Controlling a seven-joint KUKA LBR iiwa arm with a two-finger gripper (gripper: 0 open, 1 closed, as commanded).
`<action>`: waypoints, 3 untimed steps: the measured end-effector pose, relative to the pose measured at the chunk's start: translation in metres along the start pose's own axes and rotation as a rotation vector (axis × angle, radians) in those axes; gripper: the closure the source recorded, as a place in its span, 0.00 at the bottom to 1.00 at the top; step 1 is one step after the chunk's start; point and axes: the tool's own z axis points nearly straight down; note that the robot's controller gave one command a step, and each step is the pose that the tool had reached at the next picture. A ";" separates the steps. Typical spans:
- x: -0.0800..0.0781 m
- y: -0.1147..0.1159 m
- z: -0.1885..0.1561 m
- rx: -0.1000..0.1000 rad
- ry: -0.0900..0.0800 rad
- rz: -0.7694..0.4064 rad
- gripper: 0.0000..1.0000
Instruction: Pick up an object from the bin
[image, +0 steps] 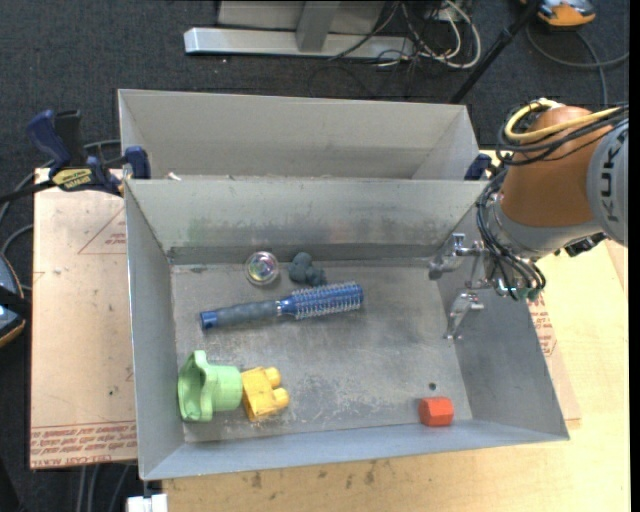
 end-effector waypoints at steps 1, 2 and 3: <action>-0.012 0.125 0.031 -0.003 -0.007 -0.149 0.00; -0.057 0.149 0.025 0.002 -0.011 -0.554 0.00; -0.058 0.165 0.073 0.004 -0.010 -0.336 0.00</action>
Offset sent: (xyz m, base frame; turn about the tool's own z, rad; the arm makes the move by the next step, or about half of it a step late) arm 0.0119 0.1187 -0.0294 -0.1407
